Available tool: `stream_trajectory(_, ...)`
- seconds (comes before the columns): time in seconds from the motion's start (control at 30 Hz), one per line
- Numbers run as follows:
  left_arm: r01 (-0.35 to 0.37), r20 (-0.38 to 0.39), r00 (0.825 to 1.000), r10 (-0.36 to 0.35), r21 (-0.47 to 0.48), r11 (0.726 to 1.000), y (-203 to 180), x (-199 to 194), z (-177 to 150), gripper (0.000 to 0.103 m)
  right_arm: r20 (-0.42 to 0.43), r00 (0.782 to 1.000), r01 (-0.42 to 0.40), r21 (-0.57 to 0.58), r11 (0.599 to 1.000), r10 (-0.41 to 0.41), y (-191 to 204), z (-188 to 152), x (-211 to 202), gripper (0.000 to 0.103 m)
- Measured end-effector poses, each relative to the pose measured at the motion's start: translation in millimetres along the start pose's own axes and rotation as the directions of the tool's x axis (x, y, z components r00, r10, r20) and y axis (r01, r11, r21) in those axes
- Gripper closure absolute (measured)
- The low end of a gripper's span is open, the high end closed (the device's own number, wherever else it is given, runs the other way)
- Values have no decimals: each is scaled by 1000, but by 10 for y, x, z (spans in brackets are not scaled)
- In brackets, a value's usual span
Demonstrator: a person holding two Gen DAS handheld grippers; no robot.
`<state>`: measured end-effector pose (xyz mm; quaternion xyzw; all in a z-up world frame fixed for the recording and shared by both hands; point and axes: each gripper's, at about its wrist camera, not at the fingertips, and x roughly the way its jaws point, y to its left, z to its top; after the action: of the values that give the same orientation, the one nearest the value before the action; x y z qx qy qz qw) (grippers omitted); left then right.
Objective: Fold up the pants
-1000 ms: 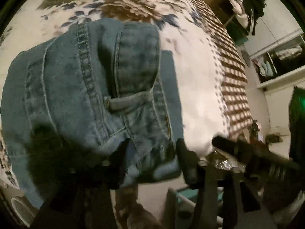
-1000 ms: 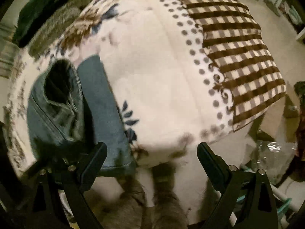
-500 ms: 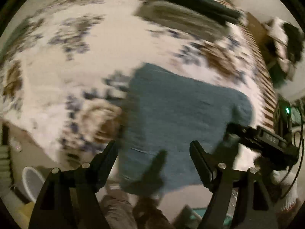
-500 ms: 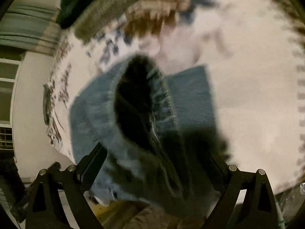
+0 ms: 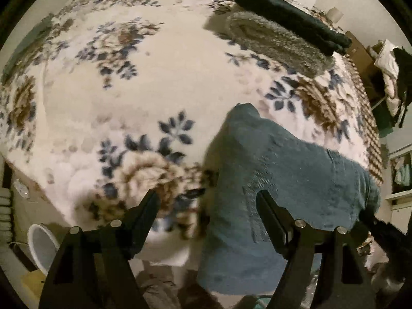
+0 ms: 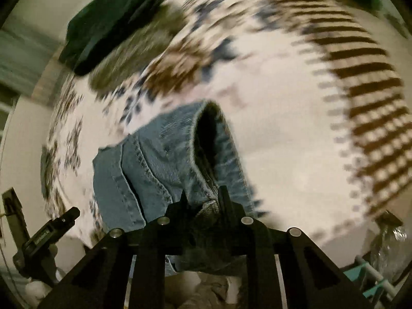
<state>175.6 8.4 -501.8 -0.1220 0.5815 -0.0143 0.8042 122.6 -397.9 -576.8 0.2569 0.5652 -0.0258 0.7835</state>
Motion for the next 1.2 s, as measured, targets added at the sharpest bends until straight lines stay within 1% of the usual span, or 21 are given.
stream_trajectory(0.1, 49, -13, 999, -50, -12, 999, -129, 135, 70, 27, 0, 1000, 31, 50, 998, -31, -290, 0, -103, 86)
stream_trajectory(0.27, 79, -44, 996, -78, 13, 997, -321, 427, 196, 27, -39, 995, 91, 90, 992, -88, -528, -18, 109, 87)
stream_trajectory(0.3, 77, -51, 996, -76, 12, 997, -340, 480, 225, 27, -66, 993, 105, 96, 990, -99, -573, -32, 199, 87)
stream_trajectory(0.33, 80, -56, 995, -79, 13, 997, -348, 520, 255, 27, -138, 987, 93, 119, 989, -76, -641, -44, 367, 86)
stream_trajectory(0.37, 80, -59, 995, -79, 12, 997, -353, 556, 288, 27, -225, 974, 56, 176, 983, -15, -753, -66, 539, 82)
stream_trajectory(0.4, 81, -59, 995, -81, 8, 997, -351, 581, 321, 27, -255, 967, 45, 216, 975, 12, -825, -69, 605, 77)
stream_trajectory(0.43, 91, -62, 994, -91, 3, 996, -353, 611, 368, 27, -266, 963, 32, 254, 967, 38, -904, -41, 618, 63)
stream_trajectory(0.5, 113, -69, 991, -114, -17, 993, -351, 664, 467, 27, -252, 965, -10, 260, 966, 78, -936, 21, 550, 61)
stream_trajectory(0.53, 127, -74, 989, -129, -27, 991, -353, 698, 509, 27, -226, 970, -30, 248, 968, 88, -937, 73, 466, 56)
stream_trajectory(0.57, 143, -78, 986, -145, -38, 989, -362, 737, 560, 27, -204, 975, -39, 240, 970, 90, -937, 106, 413, 44)
stream_trajectory(0.63, 182, -101, 977, -187, -56, 982, -397, 873, 661, 27, -172, 978, -79, 231, 970, 120, -941, 176, 357, 34)
stream_trajectory(0.7, 203, -131, 969, -209, -59, 977, -448, 1027, 740, 29, -172, 974, -104, 233, 967, 147, -960, 260, 436, 34)
stream_trajectory(0.73, 224, -139, 963, -229, -56, 973, -472, 1106, 773, 48, -184, 971, -107, 243, 964, 154, -981, 299, 534, 34)
stream_trajectory(0.77, 203, -135, 969, -206, -36, 979, -488, 1157, 799, 63, -193, 969, -104, 251, 962, 155, -996, 299, 588, 34)
stream_trajectory(0.83, 194, -130, 972, -195, -26, 981, -446, 1252, 840, 73, -211, 965, -98, 270, 958, 158, -997, 282, 728, 34)
stream_trajectory(0.93, 218, -146, 963, -226, -70, 974, -309, 1350, 886, 76, -221, 971, -35, 256, 966, 94, -978, 240, 862, 33)
stream_trajectory(1.0, 228, -153, 958, -241, -96, 969, -270, 1358, 913, 75, -221, 971, -26, 265, 964, 87, -993, 223, 892, 33)
stream_trajectory(1.1, 271, -179, 937, -300, -167, 948, -211, 1282, 964, 70, -221, 968, -49, 296, 954, 119, -1019, 198, 831, 32)
stream_trajectory(1.13, 278, -181, 934, -307, -167, 946, -191, 1218, 966, 61, -215, 966, -69, 312, 948, 141, -1044, 173, 762, 30)
stream_trajectory(1.17, 291, -170, 933, -318, -166, 942, -169, 1132, 958, 39, -197, 965, -101, 335, 937, 175, -1075, 122, 655, 27)
stream_trajectory(1.2, 314, -149, 930, -337, -159, 936, -144, 1003, 930, 27, -183, 963, -125, 345, 930, 197, -1099, 84, 597, 23)
